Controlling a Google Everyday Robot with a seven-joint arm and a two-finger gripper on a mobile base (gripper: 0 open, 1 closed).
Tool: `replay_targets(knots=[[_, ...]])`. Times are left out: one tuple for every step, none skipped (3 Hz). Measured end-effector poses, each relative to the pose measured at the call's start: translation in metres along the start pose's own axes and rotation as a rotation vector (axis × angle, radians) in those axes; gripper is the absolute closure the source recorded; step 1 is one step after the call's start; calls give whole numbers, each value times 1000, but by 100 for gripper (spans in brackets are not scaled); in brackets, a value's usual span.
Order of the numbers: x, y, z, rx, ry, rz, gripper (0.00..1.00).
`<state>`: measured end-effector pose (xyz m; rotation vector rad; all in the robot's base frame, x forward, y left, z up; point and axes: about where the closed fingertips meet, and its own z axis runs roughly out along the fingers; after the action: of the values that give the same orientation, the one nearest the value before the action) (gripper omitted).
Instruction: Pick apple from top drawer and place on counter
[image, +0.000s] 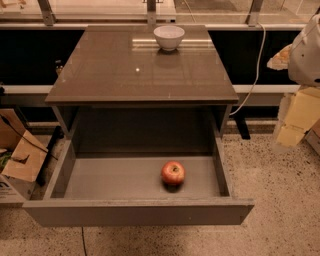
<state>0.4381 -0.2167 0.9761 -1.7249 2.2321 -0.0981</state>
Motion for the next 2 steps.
replay_targets(knots=[[0,0,-1,3,-2,1,0],[1,0,9,-2,-44,27,0]])
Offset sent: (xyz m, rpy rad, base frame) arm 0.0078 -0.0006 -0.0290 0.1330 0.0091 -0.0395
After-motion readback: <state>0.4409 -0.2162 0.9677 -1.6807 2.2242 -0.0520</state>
